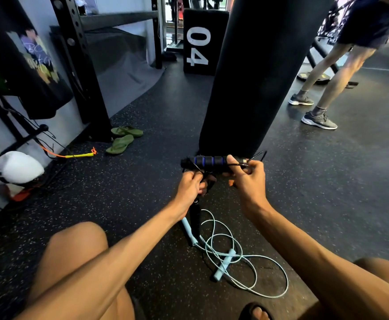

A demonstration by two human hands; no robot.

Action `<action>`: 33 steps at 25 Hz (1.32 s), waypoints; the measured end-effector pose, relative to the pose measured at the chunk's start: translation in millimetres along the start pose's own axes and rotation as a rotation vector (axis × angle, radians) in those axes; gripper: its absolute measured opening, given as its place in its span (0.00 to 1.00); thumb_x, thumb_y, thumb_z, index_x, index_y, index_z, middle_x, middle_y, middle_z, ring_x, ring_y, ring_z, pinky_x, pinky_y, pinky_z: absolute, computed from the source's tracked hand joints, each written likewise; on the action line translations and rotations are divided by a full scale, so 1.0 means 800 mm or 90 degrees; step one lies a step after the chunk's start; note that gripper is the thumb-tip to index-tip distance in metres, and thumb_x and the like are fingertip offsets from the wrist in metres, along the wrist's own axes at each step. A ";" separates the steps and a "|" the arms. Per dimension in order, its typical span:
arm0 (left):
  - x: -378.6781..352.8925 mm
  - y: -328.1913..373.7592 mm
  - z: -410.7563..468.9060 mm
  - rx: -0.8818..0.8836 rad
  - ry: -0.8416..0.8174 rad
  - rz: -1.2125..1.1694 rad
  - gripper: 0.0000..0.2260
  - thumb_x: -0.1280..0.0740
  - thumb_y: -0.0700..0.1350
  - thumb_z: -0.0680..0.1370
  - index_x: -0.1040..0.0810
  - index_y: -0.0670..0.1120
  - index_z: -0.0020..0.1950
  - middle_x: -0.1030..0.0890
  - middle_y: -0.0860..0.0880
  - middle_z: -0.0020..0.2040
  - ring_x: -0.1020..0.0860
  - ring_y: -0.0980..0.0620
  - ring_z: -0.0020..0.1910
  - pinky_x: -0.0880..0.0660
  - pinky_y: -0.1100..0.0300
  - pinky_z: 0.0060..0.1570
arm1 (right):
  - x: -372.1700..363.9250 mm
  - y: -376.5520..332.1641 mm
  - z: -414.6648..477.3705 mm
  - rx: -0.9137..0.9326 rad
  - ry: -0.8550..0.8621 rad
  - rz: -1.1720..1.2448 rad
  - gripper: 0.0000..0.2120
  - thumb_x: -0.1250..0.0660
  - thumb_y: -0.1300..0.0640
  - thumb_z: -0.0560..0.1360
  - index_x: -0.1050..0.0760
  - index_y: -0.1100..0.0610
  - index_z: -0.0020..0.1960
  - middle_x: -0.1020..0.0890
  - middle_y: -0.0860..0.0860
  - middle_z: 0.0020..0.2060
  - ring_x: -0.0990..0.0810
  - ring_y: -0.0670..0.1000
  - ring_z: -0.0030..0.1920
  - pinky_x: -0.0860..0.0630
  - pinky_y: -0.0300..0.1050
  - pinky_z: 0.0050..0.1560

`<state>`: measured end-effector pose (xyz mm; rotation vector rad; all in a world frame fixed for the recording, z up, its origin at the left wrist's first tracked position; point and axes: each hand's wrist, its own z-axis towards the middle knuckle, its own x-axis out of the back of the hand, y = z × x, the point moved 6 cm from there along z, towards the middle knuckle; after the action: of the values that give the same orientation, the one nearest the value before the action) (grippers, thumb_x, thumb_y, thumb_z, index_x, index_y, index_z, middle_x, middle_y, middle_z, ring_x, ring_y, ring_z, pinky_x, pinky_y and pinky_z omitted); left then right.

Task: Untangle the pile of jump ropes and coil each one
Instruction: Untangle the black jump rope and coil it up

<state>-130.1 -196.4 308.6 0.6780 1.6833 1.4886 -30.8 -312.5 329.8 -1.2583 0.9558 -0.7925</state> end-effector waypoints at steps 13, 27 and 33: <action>0.010 -0.018 0.026 0.047 -0.007 0.048 0.10 0.44 0.37 0.82 0.29 0.45 0.44 0.29 0.56 0.27 0.33 0.63 0.22 0.37 0.69 0.24 | -0.035 -0.014 -0.009 0.188 -0.133 -0.215 0.09 0.28 0.53 0.76 0.27 0.56 0.48 0.19 0.47 0.40 0.22 0.43 0.38 0.25 0.43 0.41; 0.070 -0.016 0.052 0.086 -0.047 0.060 0.10 0.47 0.38 0.83 0.27 0.40 0.47 0.33 0.50 0.29 0.38 0.59 0.23 0.40 0.67 0.25 | 0.025 -0.036 0.004 -0.101 -0.518 -0.664 0.49 0.23 0.56 0.70 0.50 0.46 0.80 0.38 0.50 0.77 0.30 0.54 0.71 0.25 0.52 0.66; 0.075 -0.042 0.050 0.130 -0.007 0.044 0.09 0.48 0.38 0.83 0.29 0.37 0.53 0.35 0.50 0.29 0.39 0.60 0.21 0.39 0.66 0.24 | 0.032 -0.013 -0.004 -0.287 -0.531 -0.755 0.49 0.22 0.56 0.69 0.48 0.45 0.79 0.36 0.53 0.76 0.27 0.59 0.68 0.17 0.61 0.47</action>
<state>-127.1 -131.5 262.9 0.8587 1.8367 1.3676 -23.3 -338.2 336.0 -2.3256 -0.4251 -0.7864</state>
